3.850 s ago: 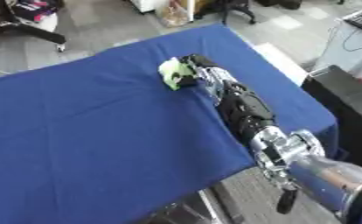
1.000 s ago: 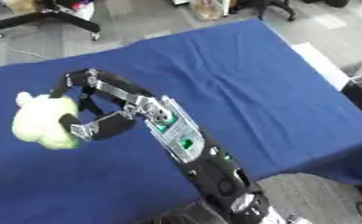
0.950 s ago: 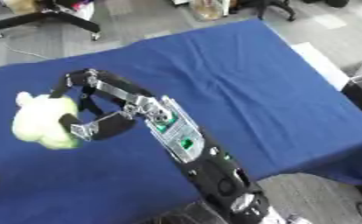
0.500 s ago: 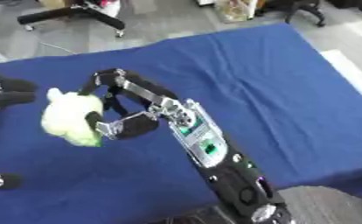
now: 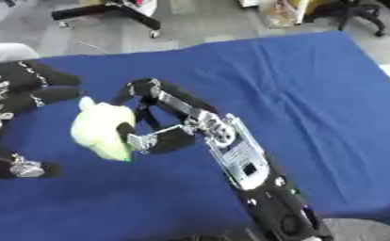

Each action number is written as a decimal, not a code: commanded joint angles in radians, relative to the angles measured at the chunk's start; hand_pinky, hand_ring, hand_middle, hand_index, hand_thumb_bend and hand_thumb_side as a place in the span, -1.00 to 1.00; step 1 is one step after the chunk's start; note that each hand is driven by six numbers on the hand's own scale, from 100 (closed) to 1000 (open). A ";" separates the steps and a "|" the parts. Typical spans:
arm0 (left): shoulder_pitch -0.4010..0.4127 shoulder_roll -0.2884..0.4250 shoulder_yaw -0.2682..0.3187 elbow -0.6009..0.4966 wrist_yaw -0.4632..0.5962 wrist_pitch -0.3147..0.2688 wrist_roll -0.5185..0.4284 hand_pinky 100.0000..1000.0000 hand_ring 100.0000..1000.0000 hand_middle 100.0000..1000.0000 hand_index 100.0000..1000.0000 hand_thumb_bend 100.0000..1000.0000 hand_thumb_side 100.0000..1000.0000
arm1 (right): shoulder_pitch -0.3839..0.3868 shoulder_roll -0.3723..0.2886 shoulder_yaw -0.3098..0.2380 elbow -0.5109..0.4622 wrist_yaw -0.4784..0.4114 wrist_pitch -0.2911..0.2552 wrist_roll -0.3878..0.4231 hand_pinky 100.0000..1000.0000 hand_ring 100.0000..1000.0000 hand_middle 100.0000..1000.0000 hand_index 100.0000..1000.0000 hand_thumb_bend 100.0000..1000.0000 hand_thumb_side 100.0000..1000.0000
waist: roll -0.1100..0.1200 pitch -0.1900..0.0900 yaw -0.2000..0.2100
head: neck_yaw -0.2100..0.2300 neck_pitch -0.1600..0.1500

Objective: Pick up the objects with one hand, pass them to the other hand, and then place them into the box on the other side of the table.

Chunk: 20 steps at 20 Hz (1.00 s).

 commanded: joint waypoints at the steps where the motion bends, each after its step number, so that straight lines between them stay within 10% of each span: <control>1: -0.020 -0.001 -0.004 -0.015 -0.030 0.007 0.023 0.60 0.58 0.66 0.86 0.62 -0.86 | -0.011 0.009 0.005 -0.019 -0.018 0.000 0.010 -0.03 -0.77 -0.92 -0.76 -1.00 -0.86 | -0.001 -0.014 -0.001 | 0.009 0.005; 20: -0.051 -0.052 -0.077 -0.015 -0.027 -0.024 -0.009 0.58 0.55 0.56 0.76 0.60 -0.92 | -0.018 0.027 0.023 -0.029 -0.029 0.027 0.003 -0.08 -0.80 -0.96 -0.79 -1.00 -0.89 | -0.003 -0.011 -0.004 | 0.017 0.005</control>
